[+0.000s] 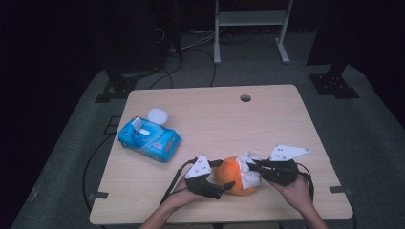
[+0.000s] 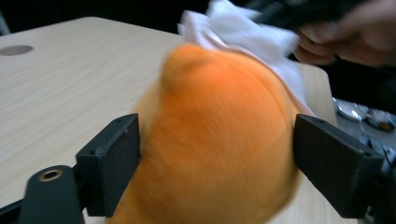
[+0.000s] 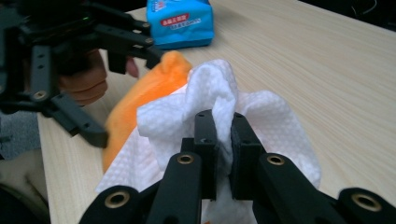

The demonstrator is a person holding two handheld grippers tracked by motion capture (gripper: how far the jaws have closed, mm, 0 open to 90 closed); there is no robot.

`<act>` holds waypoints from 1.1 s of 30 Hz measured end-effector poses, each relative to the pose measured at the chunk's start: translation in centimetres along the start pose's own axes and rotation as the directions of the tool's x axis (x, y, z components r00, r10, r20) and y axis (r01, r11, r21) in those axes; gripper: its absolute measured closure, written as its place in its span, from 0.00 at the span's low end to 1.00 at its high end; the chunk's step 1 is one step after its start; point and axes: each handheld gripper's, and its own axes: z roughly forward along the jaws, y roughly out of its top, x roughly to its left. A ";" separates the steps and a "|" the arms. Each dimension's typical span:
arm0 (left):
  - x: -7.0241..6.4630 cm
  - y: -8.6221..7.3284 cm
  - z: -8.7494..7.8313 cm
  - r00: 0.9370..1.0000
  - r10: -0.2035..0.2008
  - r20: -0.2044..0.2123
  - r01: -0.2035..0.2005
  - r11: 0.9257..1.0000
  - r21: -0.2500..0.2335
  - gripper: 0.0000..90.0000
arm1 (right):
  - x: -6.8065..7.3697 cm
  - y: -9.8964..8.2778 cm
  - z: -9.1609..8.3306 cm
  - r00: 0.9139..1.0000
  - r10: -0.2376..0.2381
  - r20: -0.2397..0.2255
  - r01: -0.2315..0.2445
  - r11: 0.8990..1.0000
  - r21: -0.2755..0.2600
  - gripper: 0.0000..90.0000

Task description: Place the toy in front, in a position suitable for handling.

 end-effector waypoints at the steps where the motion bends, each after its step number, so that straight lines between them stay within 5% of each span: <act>1: -0.1 0.1 -0.2 1.000 0.009 0.021 -0.009 1.000 0.002 0.24 | -0.4 -0.3 -0.1 1.000 0.017 0.011 -0.017 1.000 0.009 0.92; 4: 0.0 0.1 -0.6 0.999 0.015 0.029 -0.015 1.000 0.000 0.27 | -1.0 -0.8 -0.3 0.999 0.045 0.016 -0.045 0.999 0.016 0.92; 7: 0.6 -0.4 -0.2 1.000 -0.028 -0.001 0.028 0.999 0.026 0.17 | -1.1 -1.0 -0.5 0.998 0.053 0.024 -0.054 0.998 0.016 0.92; 10: 0.8 -0.8 0.4 0.998 -0.052 0.022 0.051 0.998 0.030 0.14 | -1.2 -1.1 -0.5 0.998 0.059 0.022 -0.059 0.998 0.013 0.92; 15: 0.3 -0.6 0.5 1.000 -0.002 0.000 0.002 0.999 0.041 0.31 | -0.7 -0.6 -0.8 0.999 0.046 0.026 -0.046 0.999 -0.014 0.93; 19: -0.3 -0.3 0.5 0.999 0.026 -0.024 -0.025 0.999 0.028 0.41 | 0.9 1.1 -1.6 0.999 0.001 -0.034 -0.005 0.994 -0.111 0.93; 22: -0.4 -0.2 0.4 0.999 0.025 -0.024 -0.025 1.000 0.017 0.43 | 1.6 1.2 -0.9 0.999 -0.046 -0.027 0.043 0.996 -0.074 0.93; 26: -0.3 0.0 0.2 1.000 -0.012 -0.011 0.012 1.000 -0.014 0.47 | 0.1 0.4 -1.0 0.999 0.033 -0.020 -0.034 0.996 -0.077 0.93; 33: -0.9 2.1 -1.7 0.999 0.023 -0.030 -0.024 0.997 -0.067 0.50 | 1.4 1.6 -1.6 0.999 0.011 -0.033 -0.016 0.989 -0.149 0.93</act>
